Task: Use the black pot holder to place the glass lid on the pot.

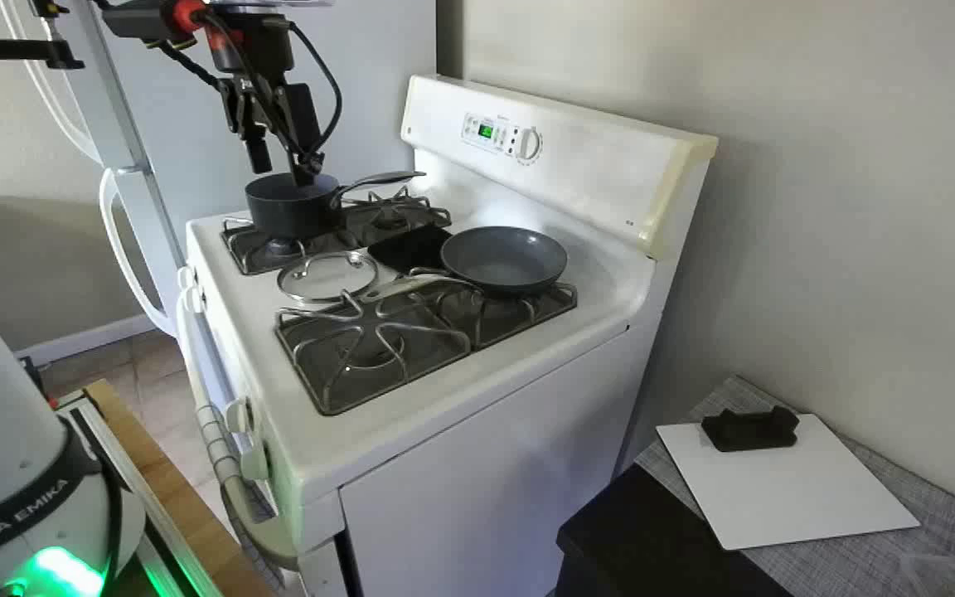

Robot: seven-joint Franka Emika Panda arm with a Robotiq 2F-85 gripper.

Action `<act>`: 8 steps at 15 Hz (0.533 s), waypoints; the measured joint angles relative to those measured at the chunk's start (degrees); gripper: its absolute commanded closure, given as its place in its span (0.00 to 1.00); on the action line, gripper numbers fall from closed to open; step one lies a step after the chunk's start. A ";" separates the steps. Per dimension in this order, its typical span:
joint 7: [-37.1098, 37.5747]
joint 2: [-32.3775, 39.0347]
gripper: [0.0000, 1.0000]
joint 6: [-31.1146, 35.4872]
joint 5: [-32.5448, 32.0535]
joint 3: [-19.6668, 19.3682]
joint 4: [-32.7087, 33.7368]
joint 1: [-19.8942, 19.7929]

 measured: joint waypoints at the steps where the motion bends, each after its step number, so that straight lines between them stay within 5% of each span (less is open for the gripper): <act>1: 0.00 0.01 0.00 0.00 0.00 0.00 0.00 0.00; 8: 2.46 1.80 0.00 1.43 -0.05 -0.01 1.05 -0.49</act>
